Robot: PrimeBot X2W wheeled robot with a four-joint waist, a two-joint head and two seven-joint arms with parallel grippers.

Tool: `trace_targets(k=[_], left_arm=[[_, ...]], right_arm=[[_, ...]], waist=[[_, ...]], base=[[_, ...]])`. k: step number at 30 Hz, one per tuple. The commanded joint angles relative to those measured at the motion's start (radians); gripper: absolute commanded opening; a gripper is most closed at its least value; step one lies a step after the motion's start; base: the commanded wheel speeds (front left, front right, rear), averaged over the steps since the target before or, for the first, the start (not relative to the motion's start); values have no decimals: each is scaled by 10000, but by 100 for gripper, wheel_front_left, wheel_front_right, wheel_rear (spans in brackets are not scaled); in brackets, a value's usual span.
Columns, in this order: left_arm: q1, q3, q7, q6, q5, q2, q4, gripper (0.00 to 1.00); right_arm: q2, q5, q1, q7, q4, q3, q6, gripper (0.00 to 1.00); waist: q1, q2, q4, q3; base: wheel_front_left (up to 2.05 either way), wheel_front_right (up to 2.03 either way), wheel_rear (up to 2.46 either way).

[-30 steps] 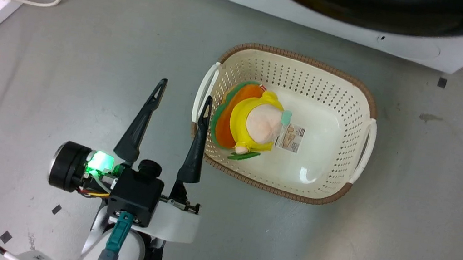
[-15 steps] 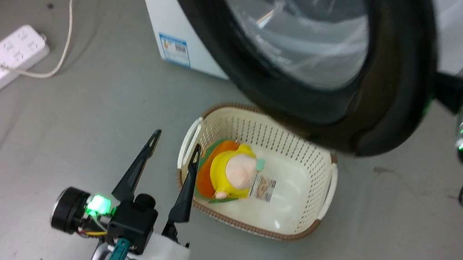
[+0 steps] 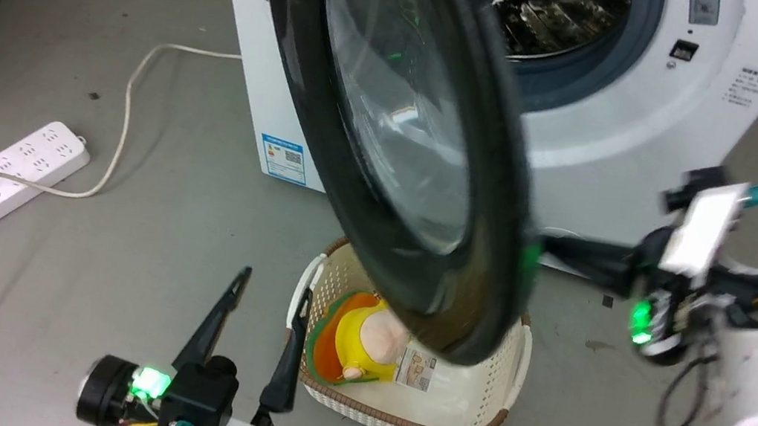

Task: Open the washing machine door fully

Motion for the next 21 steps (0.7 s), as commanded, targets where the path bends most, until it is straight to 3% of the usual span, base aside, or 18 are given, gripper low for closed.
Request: trace_targets(k=[1, 9, 12, 15, 16, 17, 18, 21], left_arm=[[166, 63, -51, -136, -99, -36, 57, 100], [271, 276, -51, -713, -243, -203, 265, 100], [326, 388, -51, -975, -394, -281, 338, 100], [403, 559, -51, -1225, -503, -300, 395, 100], [440, 617, -51, -1318, -541, -296, 413, 100], [479, 701, -51, -1413, -617, -303, 424, 100], [513, 787, -51, -1536, -710, -304, 430, 100], [619, 1028, -51, -1910, -927, -230, 550, 100]], right_arm=[[111, 601, 510, -70, -179, 685, 14, 0], [113, 3594, 2113, -1639, -1610, 4605, 14, 0], [113, 3957, 2331, -2263, -1889, 5319, 14, 0], [113, 4041, 2418, -2889, -2061, 5407, 14, 0], [98, 3940, 2440, -3170, -2118, 5317, 14, 18], [28, 3796, 2467, -3461, -2236, 5225, 14, 95], [-73, 3644, 2516, -3752, -2406, 5123, 14, 100], [-626, 2744, 2824, -4872, -3541, 4979, 14, 100]], waist=[[2, -1, 49, -39], [2, -1, 259, -20], [2, -1, 319, -72], [2, -1, 299, -200], [2, -1, 280, -272], [2, -1, 255, -345], [2, -1, 223, -419], [2, -1, 97, -672]], base=[[0, 0, 0], [0, 0, 0], [0, 0, 0], [0, 0, 0], [0, 0, 0], [0, 0, 0], [0, 0, 0], [0, 0, 0]])
